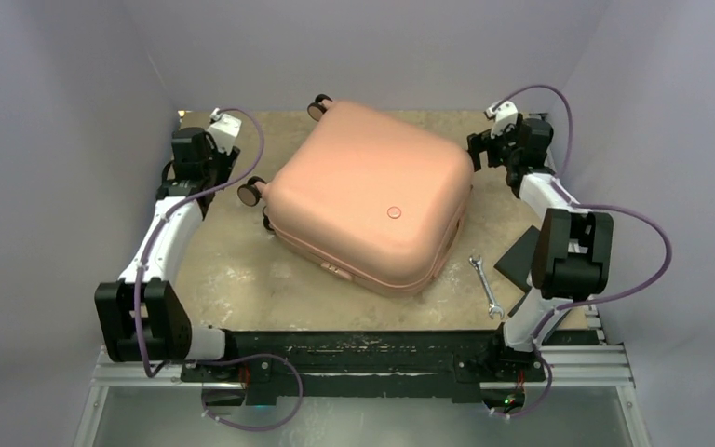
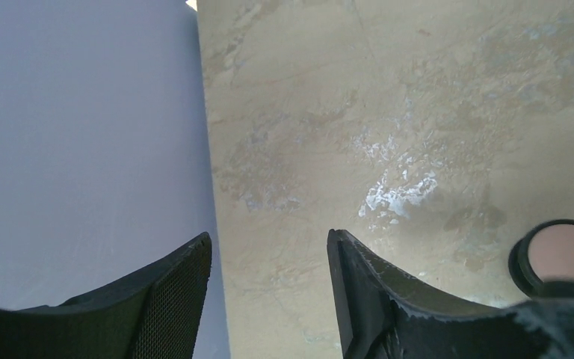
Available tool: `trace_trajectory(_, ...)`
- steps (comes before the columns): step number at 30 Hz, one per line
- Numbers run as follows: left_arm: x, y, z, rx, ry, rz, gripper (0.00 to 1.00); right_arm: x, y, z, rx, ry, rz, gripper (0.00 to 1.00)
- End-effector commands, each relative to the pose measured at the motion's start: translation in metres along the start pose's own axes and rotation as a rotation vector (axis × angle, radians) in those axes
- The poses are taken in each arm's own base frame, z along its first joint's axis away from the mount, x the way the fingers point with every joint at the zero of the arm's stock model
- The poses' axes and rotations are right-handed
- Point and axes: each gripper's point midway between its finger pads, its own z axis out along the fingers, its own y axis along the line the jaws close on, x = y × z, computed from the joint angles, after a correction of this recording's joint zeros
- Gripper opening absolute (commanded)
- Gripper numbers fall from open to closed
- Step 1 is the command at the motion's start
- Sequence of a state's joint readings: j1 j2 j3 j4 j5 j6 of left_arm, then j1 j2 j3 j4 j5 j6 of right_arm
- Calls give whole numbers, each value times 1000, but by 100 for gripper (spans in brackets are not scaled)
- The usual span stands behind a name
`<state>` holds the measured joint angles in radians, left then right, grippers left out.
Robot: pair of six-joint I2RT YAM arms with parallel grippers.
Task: Pack the luggage
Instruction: Zip the luggage at the center of the board.
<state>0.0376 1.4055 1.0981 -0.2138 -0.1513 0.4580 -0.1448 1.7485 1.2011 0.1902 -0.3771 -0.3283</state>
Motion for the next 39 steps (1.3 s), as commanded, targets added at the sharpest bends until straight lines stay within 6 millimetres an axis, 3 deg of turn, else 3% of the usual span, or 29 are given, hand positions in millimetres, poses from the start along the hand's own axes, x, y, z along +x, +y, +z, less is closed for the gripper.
trace_trajectory(1,-28,12,-48,32,-121,-44,58,-21,36,-3,-118,-52,-110,99)
trace_trajectory(8,-34,-18,-104,237,-198,49,61,0,132,-51,-559,-12,-285,97)
trace_trajectory(14,-50,-24,-116,310,-237,51,62,12,218,-80,-840,-2,-345,97)
trace_trajectory(20,-72,-31,-134,398,-307,66,62,33,280,-98,-1080,22,-324,97)
trace_trajectory(24,-85,-35,-147,453,-353,92,63,36,316,-118,-1217,5,-324,96)
trace_trajectory(27,-94,-40,-150,483,-383,86,63,21,320,-118,-1178,-28,-333,96)
trace_trajectory(32,-95,-60,-145,542,-393,70,63,-1,301,-122,-1008,-71,-371,99)
trace_trajectory(35,-85,-87,-153,654,-389,136,63,11,297,-136,-976,-70,-398,99)
trace_trajectory(39,-66,-100,-166,734,-364,222,64,36,295,-148,-970,-57,-463,99)
